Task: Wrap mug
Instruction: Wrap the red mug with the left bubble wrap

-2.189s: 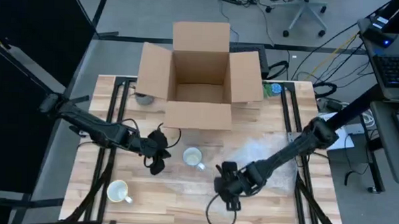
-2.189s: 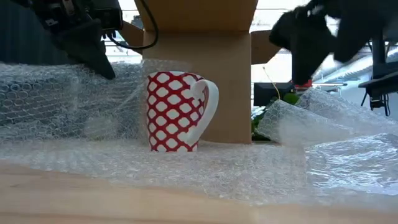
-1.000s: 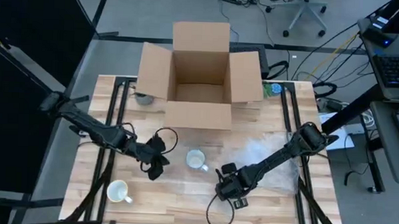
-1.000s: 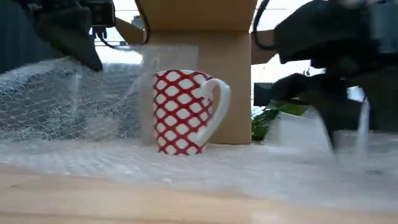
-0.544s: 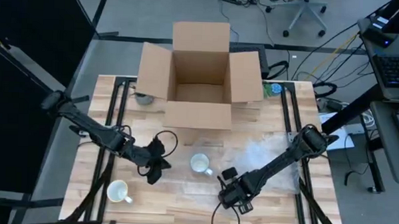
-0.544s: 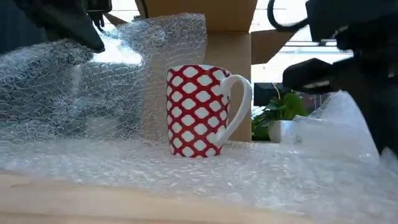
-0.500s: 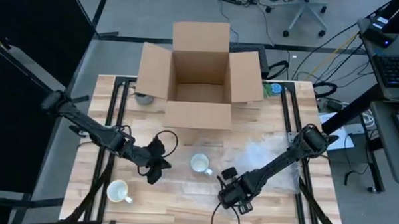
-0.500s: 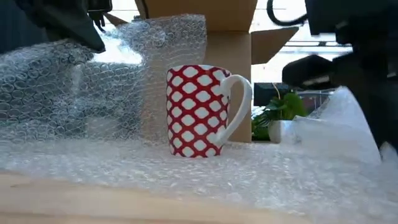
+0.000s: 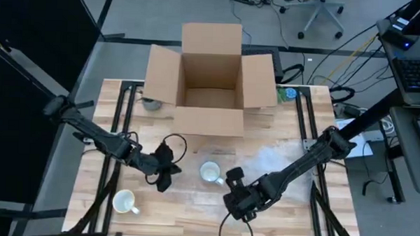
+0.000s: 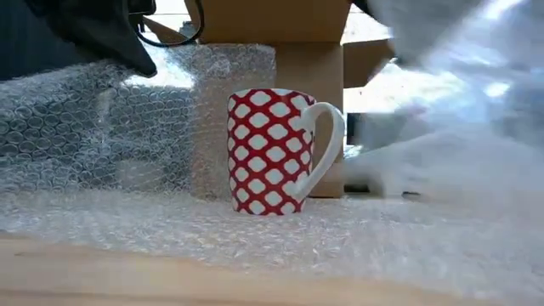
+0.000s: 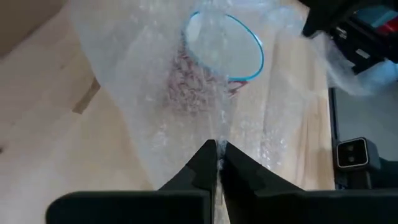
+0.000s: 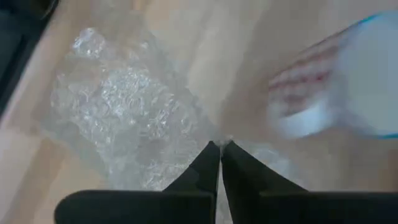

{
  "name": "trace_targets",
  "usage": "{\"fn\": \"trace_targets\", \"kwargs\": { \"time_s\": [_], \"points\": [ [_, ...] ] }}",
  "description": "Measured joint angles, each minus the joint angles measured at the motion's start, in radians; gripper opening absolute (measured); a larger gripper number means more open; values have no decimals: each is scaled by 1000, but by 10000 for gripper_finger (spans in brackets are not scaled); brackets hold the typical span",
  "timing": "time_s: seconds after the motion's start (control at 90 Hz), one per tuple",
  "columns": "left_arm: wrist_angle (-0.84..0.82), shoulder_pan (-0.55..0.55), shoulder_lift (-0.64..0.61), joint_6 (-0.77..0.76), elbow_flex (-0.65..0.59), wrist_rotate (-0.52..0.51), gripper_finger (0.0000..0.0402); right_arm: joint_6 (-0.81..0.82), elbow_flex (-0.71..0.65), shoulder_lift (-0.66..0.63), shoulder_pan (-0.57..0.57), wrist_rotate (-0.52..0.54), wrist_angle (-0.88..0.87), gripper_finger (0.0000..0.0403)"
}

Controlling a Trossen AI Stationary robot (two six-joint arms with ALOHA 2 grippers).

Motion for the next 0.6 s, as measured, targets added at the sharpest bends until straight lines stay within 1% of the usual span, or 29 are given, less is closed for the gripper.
{"fn": "trace_targets", "kwargs": {
  "time_s": [0.1,0.244,0.478,0.6],
  "points": [
    [0,0,0,0,0,-1,3,-53,43,0,-19,92,9,0],
    [0,0,0,0,0,-3,3,-142,86,0,-60,166,45,0],
    [0,0,0,1,0,-3,3,-266,94,5,-137,160,225,0],
    [1,0,0,0,0,-3,3,-294,94,20,-172,157,255,0]
  ]
}}
